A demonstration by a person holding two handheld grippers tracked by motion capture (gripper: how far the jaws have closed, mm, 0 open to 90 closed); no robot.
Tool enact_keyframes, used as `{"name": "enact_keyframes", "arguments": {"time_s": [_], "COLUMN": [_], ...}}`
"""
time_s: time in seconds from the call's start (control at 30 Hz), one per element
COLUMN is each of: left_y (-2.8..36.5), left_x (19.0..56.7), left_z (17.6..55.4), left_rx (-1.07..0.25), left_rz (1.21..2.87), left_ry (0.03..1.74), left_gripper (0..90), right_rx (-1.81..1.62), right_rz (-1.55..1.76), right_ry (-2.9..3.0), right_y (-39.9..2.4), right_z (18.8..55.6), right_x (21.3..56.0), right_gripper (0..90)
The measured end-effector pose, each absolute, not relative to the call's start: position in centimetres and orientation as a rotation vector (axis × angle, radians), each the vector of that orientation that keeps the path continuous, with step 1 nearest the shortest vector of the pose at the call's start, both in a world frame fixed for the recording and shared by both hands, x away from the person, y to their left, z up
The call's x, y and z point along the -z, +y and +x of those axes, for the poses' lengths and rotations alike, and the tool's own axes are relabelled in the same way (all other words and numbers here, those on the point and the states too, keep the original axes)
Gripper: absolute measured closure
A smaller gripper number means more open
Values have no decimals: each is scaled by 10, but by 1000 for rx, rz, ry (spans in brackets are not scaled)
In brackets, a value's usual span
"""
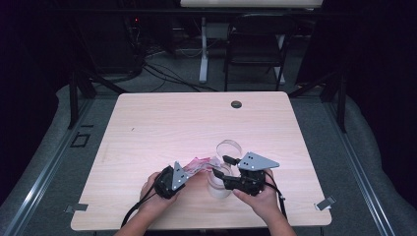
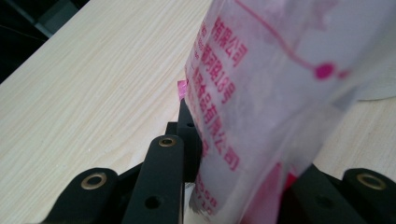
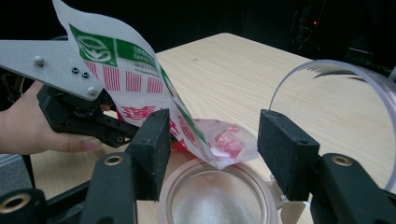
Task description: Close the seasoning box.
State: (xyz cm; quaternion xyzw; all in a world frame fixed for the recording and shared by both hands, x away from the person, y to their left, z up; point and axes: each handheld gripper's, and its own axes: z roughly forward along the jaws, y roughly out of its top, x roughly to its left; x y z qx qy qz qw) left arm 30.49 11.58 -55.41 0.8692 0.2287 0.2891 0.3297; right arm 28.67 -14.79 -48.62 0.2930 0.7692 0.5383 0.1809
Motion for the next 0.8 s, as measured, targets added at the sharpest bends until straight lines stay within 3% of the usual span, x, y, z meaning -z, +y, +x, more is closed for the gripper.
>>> {"name": "enact_keyframes", "arguments": {"time_s": [0.8], "left_y": [138], "left_x": [553], "left_z": [320], "left_rx": [-596], "left_rz": [2130], "left_ry": [792], "left_gripper": [787], "right_rx": [-1558], "right_rz": [857], "right_ry": [2142], "right_y": [-152], "right_z": [286], "right_x": [484], "right_gripper": [450]}}
